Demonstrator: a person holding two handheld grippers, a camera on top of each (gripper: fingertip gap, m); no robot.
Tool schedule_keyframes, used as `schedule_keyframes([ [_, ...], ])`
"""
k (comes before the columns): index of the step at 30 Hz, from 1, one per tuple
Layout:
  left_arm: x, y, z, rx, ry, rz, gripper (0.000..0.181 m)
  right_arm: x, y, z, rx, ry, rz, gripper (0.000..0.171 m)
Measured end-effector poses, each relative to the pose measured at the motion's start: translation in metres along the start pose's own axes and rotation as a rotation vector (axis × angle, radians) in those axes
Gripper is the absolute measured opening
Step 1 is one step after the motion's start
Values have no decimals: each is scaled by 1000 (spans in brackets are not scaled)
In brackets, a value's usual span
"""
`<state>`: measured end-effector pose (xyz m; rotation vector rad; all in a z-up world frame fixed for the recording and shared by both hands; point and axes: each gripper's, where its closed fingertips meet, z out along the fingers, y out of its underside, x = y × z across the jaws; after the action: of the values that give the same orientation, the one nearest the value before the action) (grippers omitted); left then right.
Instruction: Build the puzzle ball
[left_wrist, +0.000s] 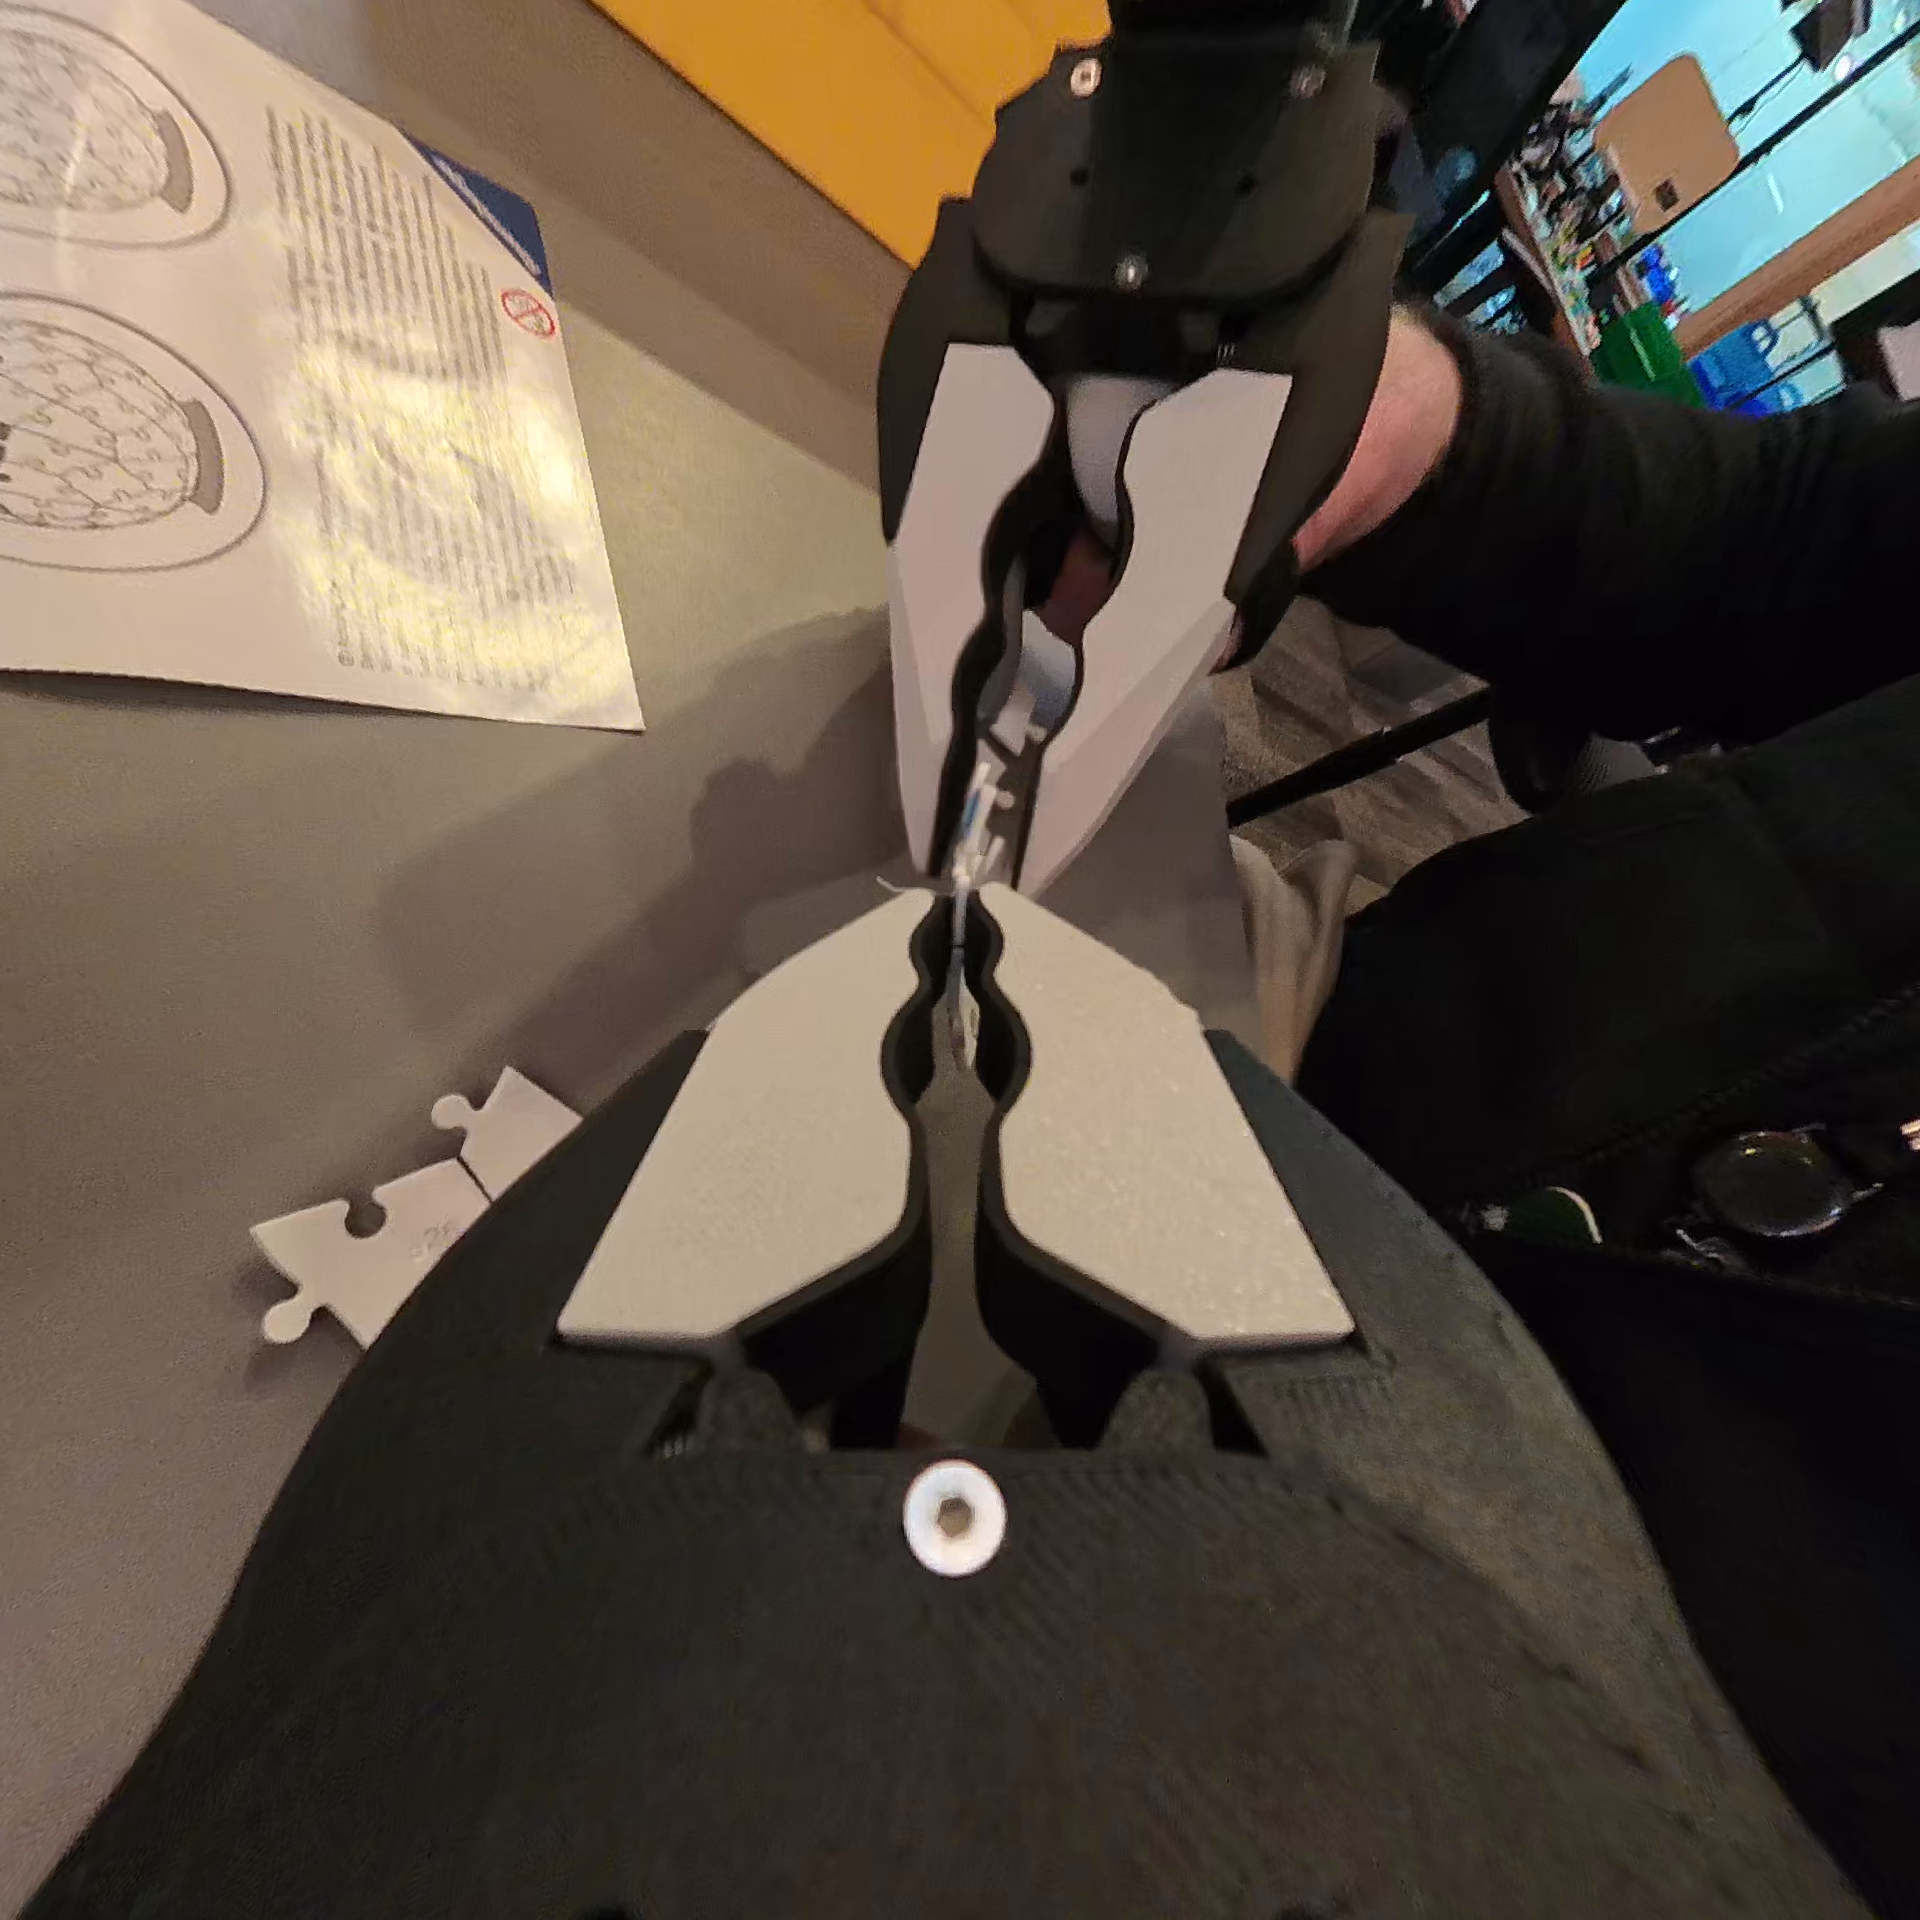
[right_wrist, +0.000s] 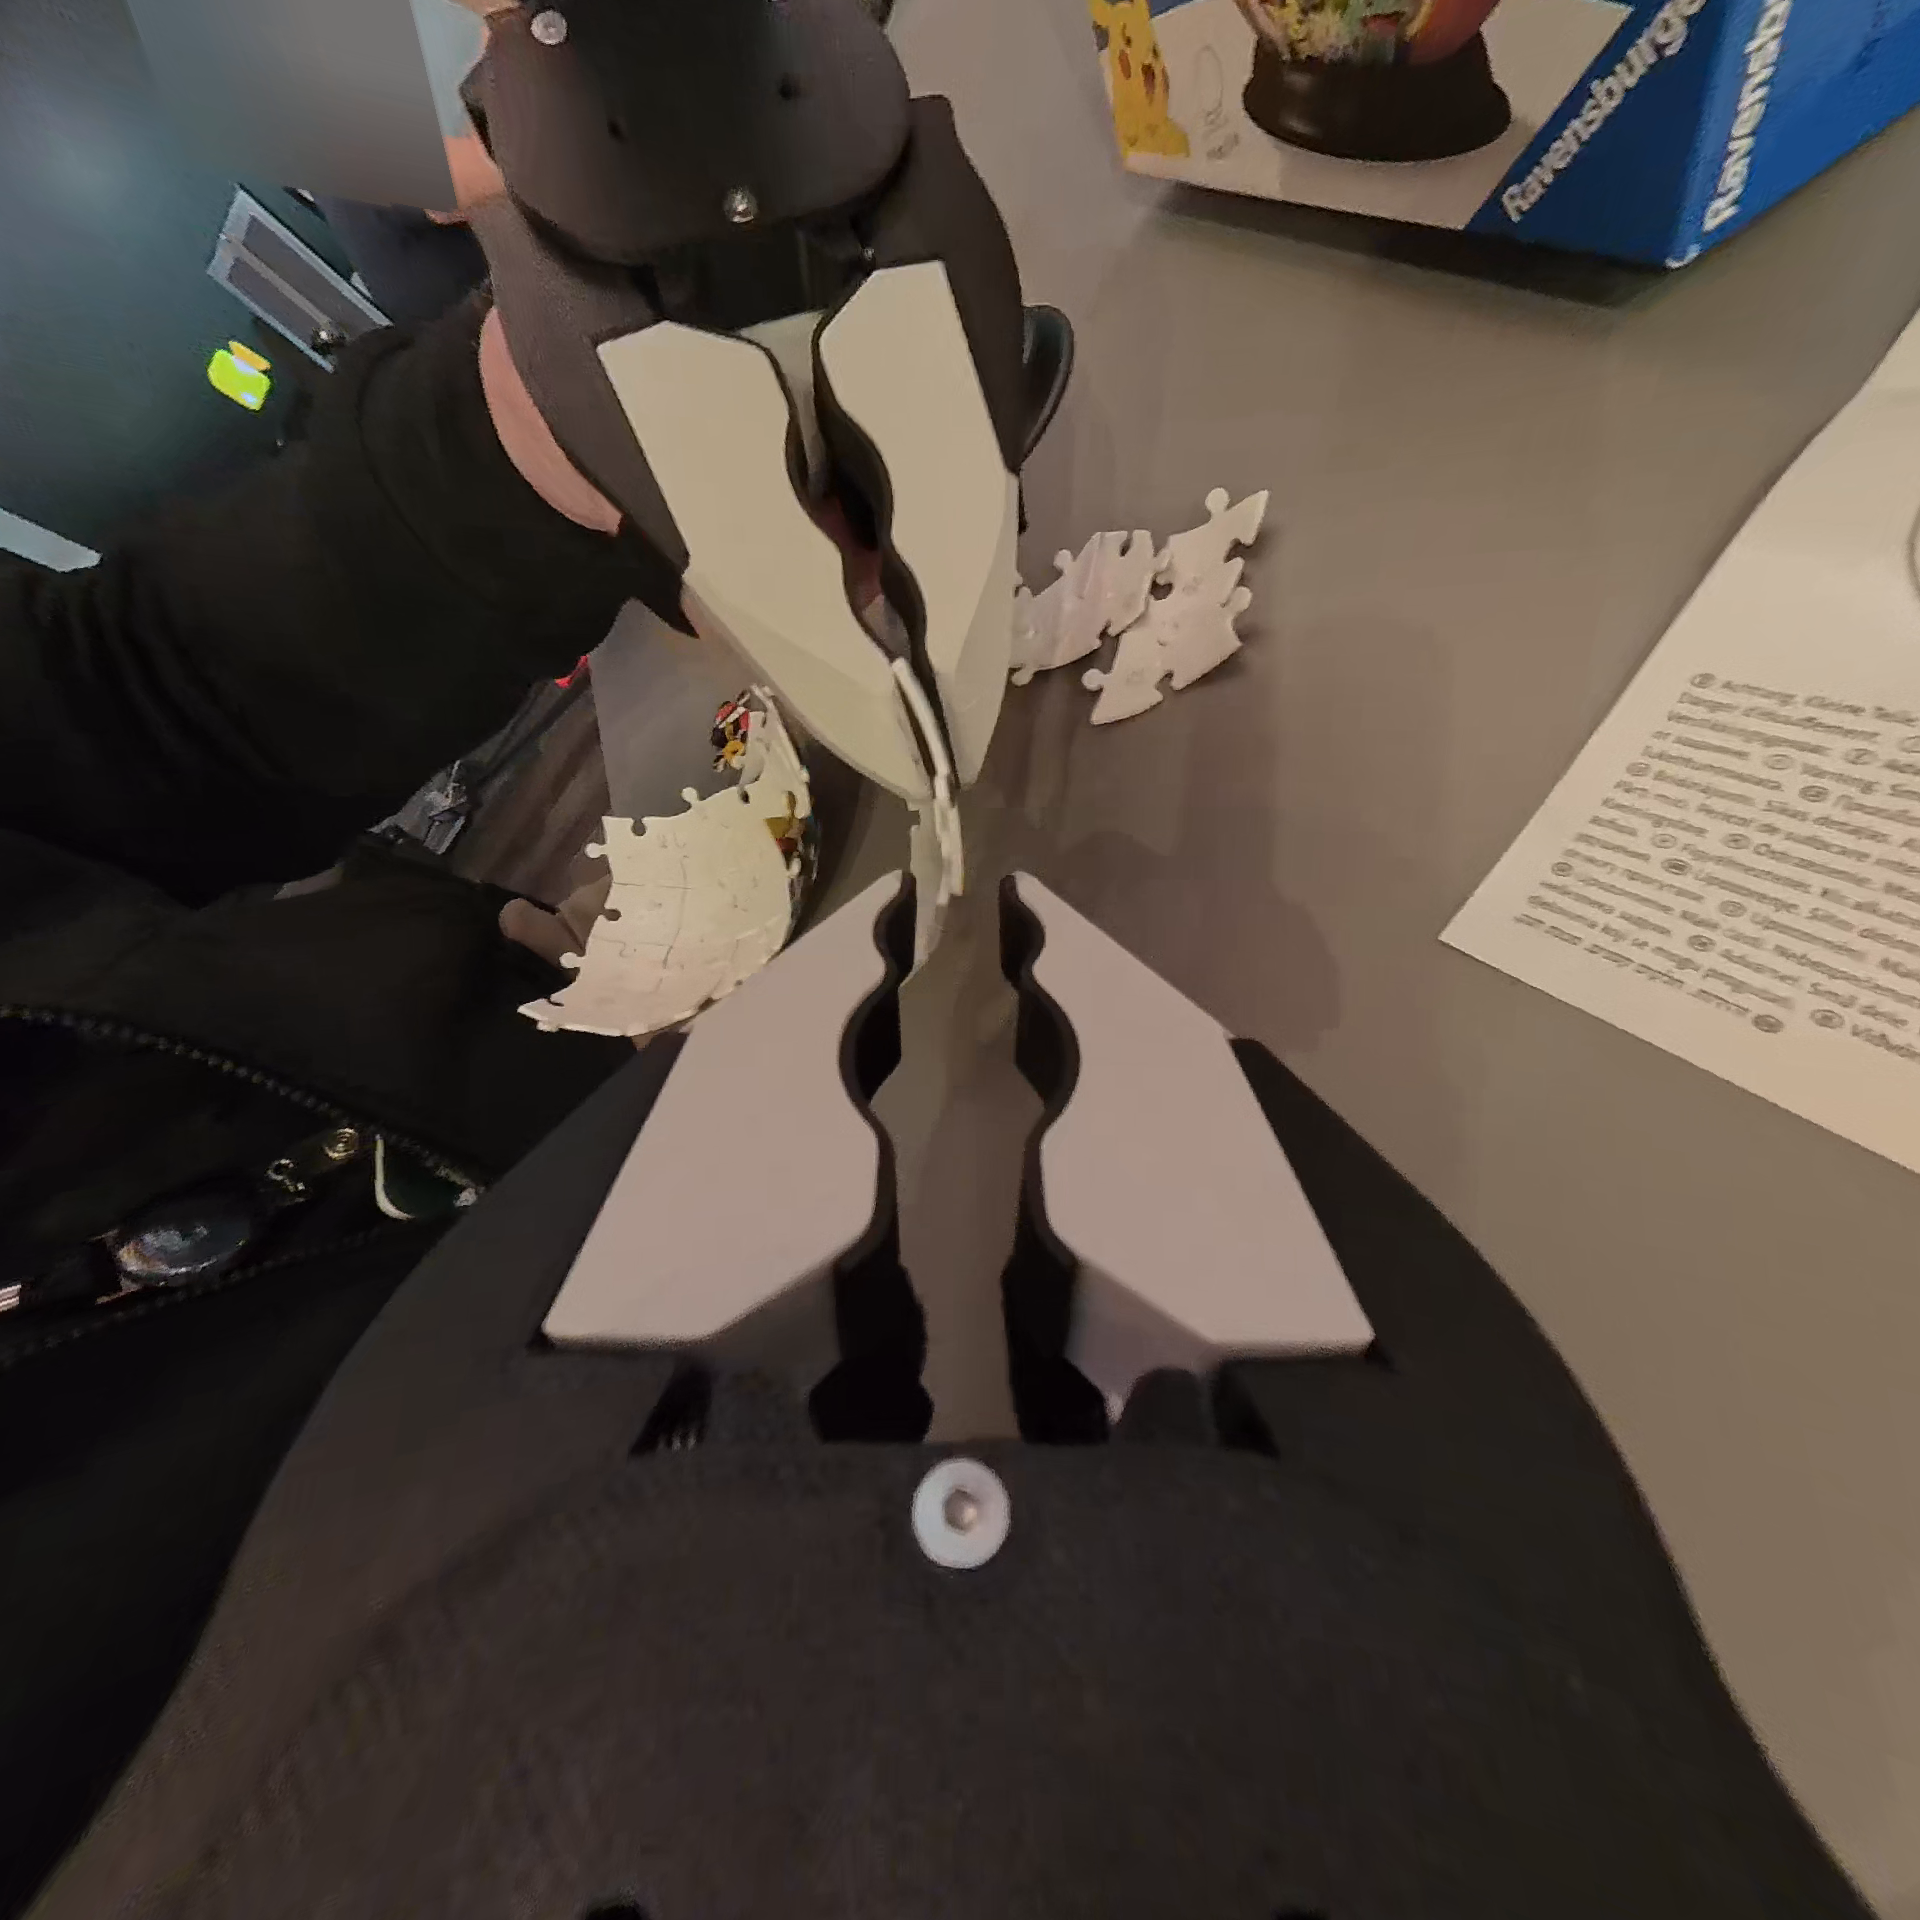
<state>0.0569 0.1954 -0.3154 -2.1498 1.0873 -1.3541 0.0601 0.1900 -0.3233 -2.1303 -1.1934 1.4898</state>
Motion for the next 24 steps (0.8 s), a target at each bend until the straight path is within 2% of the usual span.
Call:
schedule_keyframes([
  [2,2,-5,-1,25,8,-6,2,-5,0,1,-3,-15,-18,3],
  [19,14,-5,6,-19,32,24,2,-14,-7,-5,4,-38,-27,1],
  [24,17,-4,4,-41,16,97,3,-17,-7,-5,-12,-52,1,1],
])
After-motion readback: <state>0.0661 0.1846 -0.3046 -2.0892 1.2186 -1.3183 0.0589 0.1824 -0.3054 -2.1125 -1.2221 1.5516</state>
